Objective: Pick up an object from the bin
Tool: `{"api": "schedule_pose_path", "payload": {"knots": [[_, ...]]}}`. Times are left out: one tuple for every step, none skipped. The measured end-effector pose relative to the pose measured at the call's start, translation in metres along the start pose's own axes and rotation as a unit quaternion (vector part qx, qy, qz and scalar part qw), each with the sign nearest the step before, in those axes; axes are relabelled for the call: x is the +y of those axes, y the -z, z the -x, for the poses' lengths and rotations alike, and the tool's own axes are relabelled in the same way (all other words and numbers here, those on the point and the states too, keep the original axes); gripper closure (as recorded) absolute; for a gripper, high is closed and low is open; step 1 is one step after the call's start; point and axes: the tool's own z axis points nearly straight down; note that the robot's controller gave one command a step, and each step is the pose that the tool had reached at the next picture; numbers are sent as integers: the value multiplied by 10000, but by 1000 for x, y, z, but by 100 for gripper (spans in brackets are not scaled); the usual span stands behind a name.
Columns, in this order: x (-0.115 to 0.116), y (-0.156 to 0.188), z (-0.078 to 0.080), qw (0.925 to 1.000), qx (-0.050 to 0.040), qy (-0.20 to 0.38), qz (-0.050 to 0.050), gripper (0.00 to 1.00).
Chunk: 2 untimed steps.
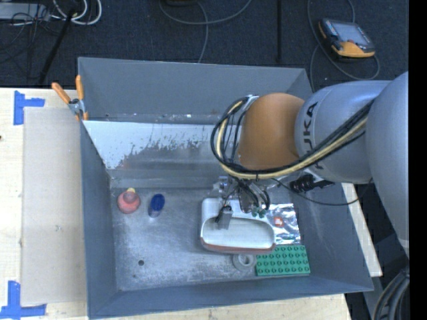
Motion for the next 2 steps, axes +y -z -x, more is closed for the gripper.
{"api": "schedule_pose_path", "payload": {"knots": [[0, 6, 0, 10000, 15, -10, -1, 100], [0, 33, 1, 10000, 9, -12, 0, 100]]}}
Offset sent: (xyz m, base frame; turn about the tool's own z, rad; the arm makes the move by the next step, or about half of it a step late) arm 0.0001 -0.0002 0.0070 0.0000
